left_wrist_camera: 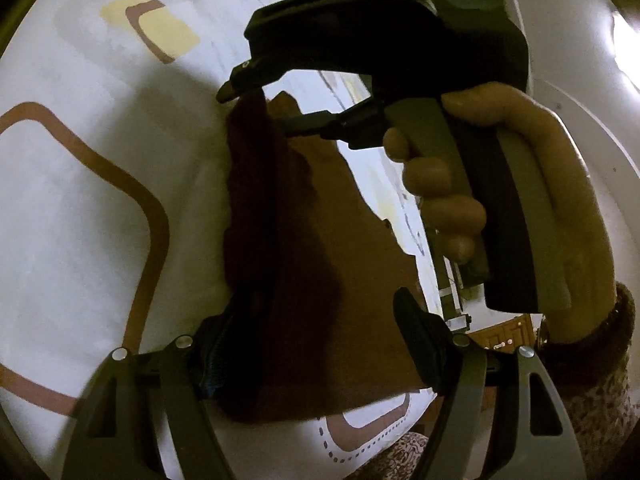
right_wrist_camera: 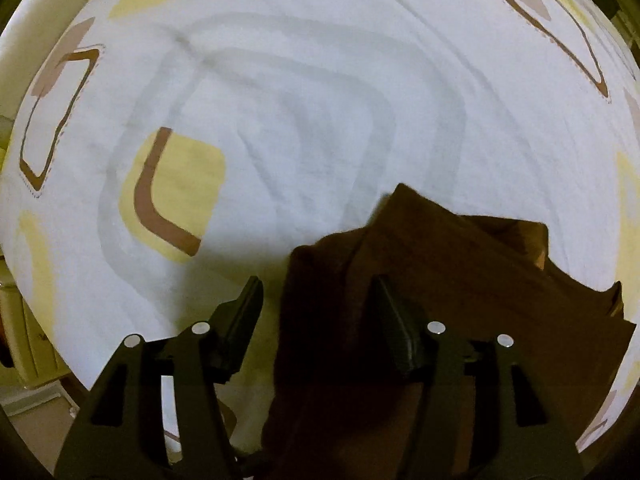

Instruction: Fold small clothes

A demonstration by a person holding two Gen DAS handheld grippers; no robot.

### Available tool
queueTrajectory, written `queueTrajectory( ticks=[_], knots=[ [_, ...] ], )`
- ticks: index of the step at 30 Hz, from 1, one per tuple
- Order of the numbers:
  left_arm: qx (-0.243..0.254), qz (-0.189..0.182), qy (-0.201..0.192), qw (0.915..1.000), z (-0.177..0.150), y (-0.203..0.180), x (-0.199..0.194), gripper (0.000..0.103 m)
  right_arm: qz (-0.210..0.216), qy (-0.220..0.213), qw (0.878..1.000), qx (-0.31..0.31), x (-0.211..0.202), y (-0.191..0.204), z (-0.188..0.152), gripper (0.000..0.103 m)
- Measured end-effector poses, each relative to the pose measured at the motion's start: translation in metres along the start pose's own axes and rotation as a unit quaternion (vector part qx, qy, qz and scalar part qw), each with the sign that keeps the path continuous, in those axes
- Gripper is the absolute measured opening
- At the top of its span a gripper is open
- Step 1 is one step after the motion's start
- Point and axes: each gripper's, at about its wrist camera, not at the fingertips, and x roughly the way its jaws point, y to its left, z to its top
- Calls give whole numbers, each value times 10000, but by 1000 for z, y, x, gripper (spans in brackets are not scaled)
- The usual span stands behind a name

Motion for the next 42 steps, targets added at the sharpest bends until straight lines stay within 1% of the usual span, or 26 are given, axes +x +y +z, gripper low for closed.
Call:
queueTrajectory(
  ticks=[2, 5, 7, 9, 10, 12, 14, 15, 16, 17, 18, 19, 22, 27, 32, 33, 36, 38, 41, 42],
  knots=[
    [-61, 39, 116, 9999, -3, -2, -2, 72, 26, -1, 10000, 7, 0, -1, 0, 58],
    [-317, -53, 243, 9992, -5, 2, -6, 71, 17, -33, 9999, -102, -1, -1, -1, 58],
    [-503, -17, 328, 9982, -2, 6, -4, 64, 12, -39, 9999, -102, 1, 2, 3, 58],
    [-657, 159, 446, 9967, -2, 10, -1, 43, -42, -28, 9999, -108, 4, 2, 3, 58],
    [-796, 185, 522, 9953, -3, 14, 1, 37, -79, -27, 9999, -129, 3, 7, 6, 58],
    [-1038, 133, 611, 9926, -6, 23, 3, 20, -221, -20, 9995, -227, 4, 13, 8, 56],
    [-1184, 34, 616, 9911, -9, 30, 3, 14, -362, -47, 9989, -306, 5, 19, 7, 51],
    [-1175, 13, 612, 9912, -9, 30, 3, 12, -458, -78, 9984, -332, 5, 22, 7, 43],
    [-1103, 25, 610, 9920, -10, 28, 2, 11, -542, -122, 9978, -365, 5, 25, 6, 34],
    [-1042, 62, 597, 9927, -11, 26, 1, 10, -600, -170, 9973, -375, 4, 25, 6, 28],
    [-1027, 85, 578, 9930, -12, 24, 1, 10, -643, -205, 9970, -386, 3, 26, 6, 15],
    [-1038, 89, 562, 9930, -17, 20, 1, 10, -650, -244, 9968, -387, 0, 25, 6, 13],
    [-1068, 116, 481, 9930, -20, 15, -7, 10, -344, -354, 9985, -234, -13, 17, 6, 11],
    [-1014, 93, 427, 9939, -20, -5, -17, 9, 201, -499, 9986, -16, -41, 3, 6, 10],
    [-597, 233, 403, 9971, -16, -44, -24, 9, 771, -640, 9948, 185, -68, -16, 4, 10],
    [-509, 279, 401, 9975, -17, -52, -25, 9, 896, -683, 9933, 241, -65, -20, 1, 10],
    [-281, 417, 414, 9979, -19, -76, -25, 9, 1135, -814, 9897, 312, -82, -35, -7, 10],
    [-200, 473, 430, 9978, -18, -85, -25, 9, 1291, -892, 9870, 360, -90, -47, -12, 10],
    [-98, 567, 449, 9973, 8, -86, -9, 9, 1524, -1007, 9821, 450, -103, -61, -16, 10],
    [-55, 607, 457, 9971, 8, -91, -8, 9, 1610, -1053, 9801, 498, -107, -67, -18, 10]
  ],
)
